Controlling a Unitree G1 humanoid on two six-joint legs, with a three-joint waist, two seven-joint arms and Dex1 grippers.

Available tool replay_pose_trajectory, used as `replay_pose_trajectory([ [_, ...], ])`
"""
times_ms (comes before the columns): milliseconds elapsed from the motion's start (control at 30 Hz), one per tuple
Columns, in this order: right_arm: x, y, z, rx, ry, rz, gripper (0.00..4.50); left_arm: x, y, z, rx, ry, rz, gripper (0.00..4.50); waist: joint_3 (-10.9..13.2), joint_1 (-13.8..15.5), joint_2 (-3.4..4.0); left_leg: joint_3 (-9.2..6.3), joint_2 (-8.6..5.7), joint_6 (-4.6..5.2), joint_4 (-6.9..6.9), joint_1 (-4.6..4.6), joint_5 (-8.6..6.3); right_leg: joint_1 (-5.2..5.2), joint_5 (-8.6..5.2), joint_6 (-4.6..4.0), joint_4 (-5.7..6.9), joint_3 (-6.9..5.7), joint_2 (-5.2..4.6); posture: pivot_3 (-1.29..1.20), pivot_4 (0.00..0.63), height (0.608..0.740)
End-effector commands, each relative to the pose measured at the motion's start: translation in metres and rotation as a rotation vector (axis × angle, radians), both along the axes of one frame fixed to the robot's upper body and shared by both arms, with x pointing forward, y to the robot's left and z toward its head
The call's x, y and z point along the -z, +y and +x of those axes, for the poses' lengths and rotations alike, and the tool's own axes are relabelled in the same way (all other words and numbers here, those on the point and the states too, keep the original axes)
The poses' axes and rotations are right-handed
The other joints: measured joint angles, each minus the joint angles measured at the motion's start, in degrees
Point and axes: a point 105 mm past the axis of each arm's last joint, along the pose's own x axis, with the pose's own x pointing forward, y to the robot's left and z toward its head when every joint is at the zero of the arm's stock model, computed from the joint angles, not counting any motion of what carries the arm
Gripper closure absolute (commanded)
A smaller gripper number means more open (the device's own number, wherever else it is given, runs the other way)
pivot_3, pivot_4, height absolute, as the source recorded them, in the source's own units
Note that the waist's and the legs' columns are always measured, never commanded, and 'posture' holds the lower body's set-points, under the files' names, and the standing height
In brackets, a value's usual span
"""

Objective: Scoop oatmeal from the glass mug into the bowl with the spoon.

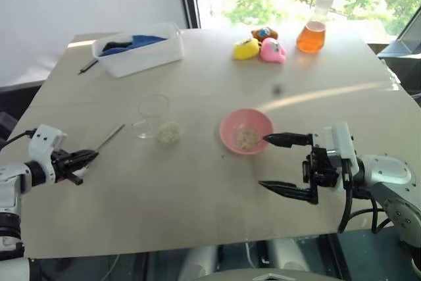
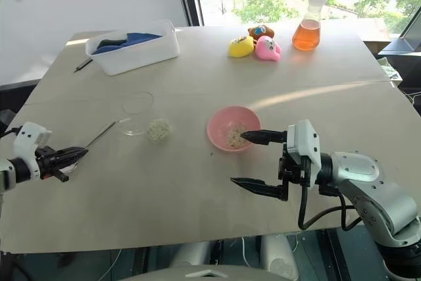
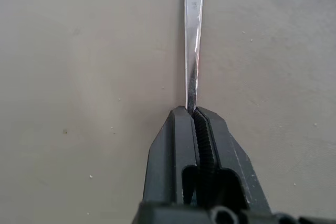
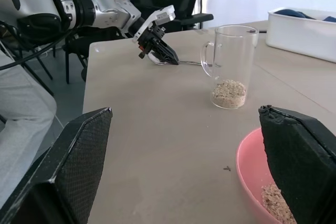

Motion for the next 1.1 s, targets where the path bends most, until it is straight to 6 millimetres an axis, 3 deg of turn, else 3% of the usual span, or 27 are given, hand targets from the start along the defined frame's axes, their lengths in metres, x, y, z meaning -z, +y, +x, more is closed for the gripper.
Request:
replay_pose_trajectory([
  [33,-0.006,0.001,0.0,-0.026,-0.03,0.01,0.0,0.015,-0.003,-0.009,-0.042,-0.023,-0.014,4.46,0.0,-0.04,0.0,0.05,0.0,0.0,-0.01,0.0,0.0,-0.01,0.0,0.0,0.0,0.05,-0.02,0.0,0.15,0.74],
  [200,-0.005,0.002,0.004,-0.045,-0.027,0.005,0.0,-0.016,-0.023,-0.009,-0.071,-0.301,-0.004,4.46,0.05,0.56,-0.15,0.2,-0.02,0.0,-0.04,-0.08,-0.02,-0.08,0.01,0.02,-0.09,0.21,-0.12,0.0,0.15,0.74],
  [333,-0.002,0.003,0.007,-0.069,-0.017,0.007,0.0,-0.026,-0.065,-0.045,0.057,-0.409,0.002,4.46,0.09,0.72,-0.53,0.21,0.0,-0.01,-0.05,-0.24,-0.03,-0.14,0.02,0.0,-0.24,0.21,-0.19,0.0,0.15,0.74],
  [467,0.002,0.003,0.009,-0.083,-0.011,0.012,0.0,-0.037,-0.07,-0.071,-0.08,-0.553,0.006,4.46,0.12,1.45,-0.71,0.17,0.02,0.02,-0.06,-0.43,-0.06,-0.22,0.02,-0.01,-0.41,0.12,-0.22,0.0,0.15,0.74],
  [567,0.004,0.004,0.009,-0.089,-0.009,0.02,0.0,-0.035,-0.081,-0.085,-0.118,-0.57,-0.036,4.46,0.12,2.23,-0.72,0.14,0.02,0.03,-0.05,-0.43,-0.06,-0.21,0.02,-0.02,-0.42,0.08,-0.21,0.0,0.15,0.74],
  [700,0.005,0.004,0.008,-0.089,-0.009,0.024,0.0,-0.016,-0.091,-0.104,-0.136,-0.494,-0.084,4.46,0.13,2.24,-0.73,0.15,0.01,0.04,-0.03,-0.46,-0.06,-0.19,0.01,-0.03,-0.49,0.05,-0.2,0.0,0.15,0.74],
  [800,0.005,0.005,0.008,-0.08,-0.006,0.032,0.0,-0.014,-0.095,-0.108,-0.128,-0.489,-0.095,4.46,0.16,2.23,-0.77,0.13,0.02,0.05,-0.03,-0.47,-0.06,-0.2,0.01,-0.02,-0.51,0.02,-0.14,0.0,0.15,0.74],
  [1100,-0.001,0.011,0.028,0.134,0.158,0.122,0.0,-0.028,-0.174,-0.084,0.202,-0.556,-0.181,4.46,0.19,2.14,-0.79,0.07,0.01,0.04,0.05,-0.51,-0.05,-0.16,0.02,-0.02,-0.49,-0.06,-0.09,0.0,0.15,0.74],
])
